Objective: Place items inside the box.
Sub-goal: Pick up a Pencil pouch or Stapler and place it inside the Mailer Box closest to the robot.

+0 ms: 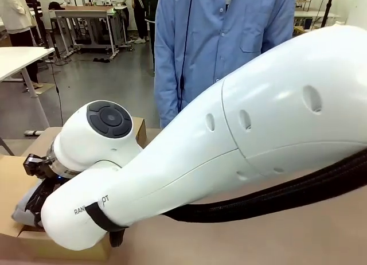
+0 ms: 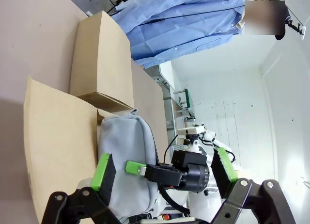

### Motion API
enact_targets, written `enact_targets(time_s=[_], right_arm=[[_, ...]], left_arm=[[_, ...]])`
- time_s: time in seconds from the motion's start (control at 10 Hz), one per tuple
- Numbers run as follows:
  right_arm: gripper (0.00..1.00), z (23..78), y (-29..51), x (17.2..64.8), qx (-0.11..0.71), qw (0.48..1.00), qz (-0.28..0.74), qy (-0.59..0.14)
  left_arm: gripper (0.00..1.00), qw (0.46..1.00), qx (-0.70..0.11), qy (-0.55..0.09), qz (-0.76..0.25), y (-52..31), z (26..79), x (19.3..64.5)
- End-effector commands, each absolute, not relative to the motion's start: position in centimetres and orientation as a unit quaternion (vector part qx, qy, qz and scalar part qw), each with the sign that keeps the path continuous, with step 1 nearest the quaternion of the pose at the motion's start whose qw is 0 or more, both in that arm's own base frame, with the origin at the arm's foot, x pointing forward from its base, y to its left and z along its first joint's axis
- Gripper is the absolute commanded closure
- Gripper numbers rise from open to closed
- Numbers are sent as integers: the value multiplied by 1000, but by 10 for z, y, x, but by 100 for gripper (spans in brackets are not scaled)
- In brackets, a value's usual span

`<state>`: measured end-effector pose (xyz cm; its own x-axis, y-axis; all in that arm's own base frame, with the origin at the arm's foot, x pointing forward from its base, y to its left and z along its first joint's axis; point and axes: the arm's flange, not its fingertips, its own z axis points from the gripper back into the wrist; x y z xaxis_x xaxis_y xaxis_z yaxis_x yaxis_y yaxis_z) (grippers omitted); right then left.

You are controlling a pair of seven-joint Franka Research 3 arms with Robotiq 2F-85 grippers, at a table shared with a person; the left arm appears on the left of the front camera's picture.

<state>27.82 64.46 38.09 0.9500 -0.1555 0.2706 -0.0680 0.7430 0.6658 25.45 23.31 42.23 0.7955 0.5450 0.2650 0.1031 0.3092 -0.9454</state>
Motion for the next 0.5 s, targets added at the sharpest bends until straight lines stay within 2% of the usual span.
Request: enact_targets(time_s=[0.0,0.4], right_arm=[[93,387,650,274,345,924,-47,-158],[93,385,638,276,322,933,-51,-154]], left_arm=[[0,749,-575,-297,139,232,423,254],[0,749,-575,-297,139,232,423,254]])
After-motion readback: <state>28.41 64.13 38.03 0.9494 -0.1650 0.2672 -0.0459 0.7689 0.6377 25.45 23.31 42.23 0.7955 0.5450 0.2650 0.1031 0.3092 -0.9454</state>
